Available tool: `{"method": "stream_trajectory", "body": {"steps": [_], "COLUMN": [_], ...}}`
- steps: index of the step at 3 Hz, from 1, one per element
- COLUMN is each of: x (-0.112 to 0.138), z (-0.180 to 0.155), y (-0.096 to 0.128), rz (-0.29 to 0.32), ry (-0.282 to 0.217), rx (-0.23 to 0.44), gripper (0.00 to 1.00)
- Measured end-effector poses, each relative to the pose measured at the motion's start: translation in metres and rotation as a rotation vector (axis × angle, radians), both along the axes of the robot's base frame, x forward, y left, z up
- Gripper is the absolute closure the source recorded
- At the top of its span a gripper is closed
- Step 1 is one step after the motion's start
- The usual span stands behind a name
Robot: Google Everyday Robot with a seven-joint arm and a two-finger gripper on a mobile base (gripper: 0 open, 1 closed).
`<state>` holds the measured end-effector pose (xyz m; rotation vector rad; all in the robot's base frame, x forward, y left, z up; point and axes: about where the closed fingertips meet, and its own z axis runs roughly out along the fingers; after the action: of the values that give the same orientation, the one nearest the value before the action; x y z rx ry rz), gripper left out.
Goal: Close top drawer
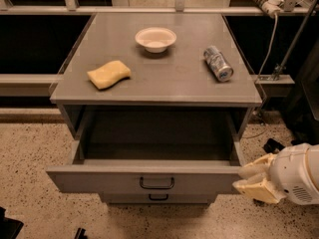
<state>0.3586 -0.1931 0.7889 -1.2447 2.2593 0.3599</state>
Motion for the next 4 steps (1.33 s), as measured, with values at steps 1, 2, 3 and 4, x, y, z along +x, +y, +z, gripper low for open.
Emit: {"method": "stream_trajectory", "body": {"steps": [1,2,3,4], "x": [0.002,0.018,0.04,0.061], "z": [-0.012,-0.063,-0.111,-0.12], "y": [-0.003,-0.014,-0.02,-0.018], "rz": [-0.022,-0.069,-0.105,-0.115], "ry": [0.022,0.085,0.088,0.031], "rx": [0.022,0.031,0.046,0.022], "gripper": [0.88,1.0,1.0,1.0]}}
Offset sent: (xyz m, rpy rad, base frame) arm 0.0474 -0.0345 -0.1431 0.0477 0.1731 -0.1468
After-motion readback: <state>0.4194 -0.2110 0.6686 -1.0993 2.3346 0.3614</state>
